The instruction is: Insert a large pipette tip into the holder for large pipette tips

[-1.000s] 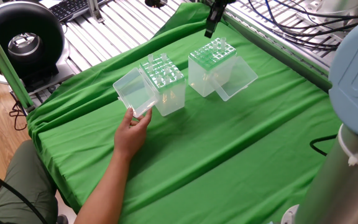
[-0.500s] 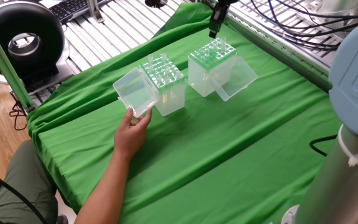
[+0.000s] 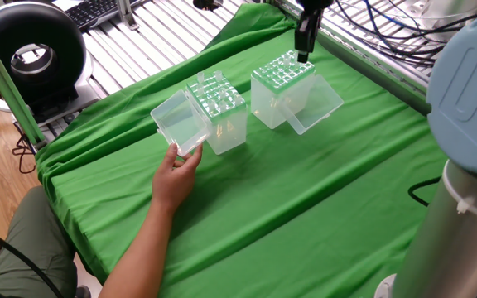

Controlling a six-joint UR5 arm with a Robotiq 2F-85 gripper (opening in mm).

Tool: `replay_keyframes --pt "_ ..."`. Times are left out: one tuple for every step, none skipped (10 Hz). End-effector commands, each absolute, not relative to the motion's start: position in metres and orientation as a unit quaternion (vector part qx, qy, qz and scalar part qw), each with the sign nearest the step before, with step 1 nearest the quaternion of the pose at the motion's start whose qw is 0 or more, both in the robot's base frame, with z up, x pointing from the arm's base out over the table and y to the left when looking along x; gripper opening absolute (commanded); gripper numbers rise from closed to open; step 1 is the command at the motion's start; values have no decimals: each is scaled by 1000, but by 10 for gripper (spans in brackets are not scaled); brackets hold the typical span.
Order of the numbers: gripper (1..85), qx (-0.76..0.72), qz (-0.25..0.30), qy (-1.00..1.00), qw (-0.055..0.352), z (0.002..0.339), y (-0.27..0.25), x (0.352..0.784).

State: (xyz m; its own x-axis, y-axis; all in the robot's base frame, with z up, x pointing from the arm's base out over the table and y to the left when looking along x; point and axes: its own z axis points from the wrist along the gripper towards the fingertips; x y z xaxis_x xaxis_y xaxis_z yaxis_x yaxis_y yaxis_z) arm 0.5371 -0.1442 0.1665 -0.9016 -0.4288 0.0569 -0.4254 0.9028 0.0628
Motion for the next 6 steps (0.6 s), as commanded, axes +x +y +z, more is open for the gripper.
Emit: replay_keyframes --pt "407 216 -22 -976 15 161 -134 555" --pt "407 217 -22 -976 8 166 -131 561" --pt "407 222 -16 -975 2 169 -134 567" --pt "407 226 -16 -974 1 170 -136 571" --pt "407 224 -12 -975 0 173 -136 573" --pt "393 221 -10 -975 -2 175 -134 577"
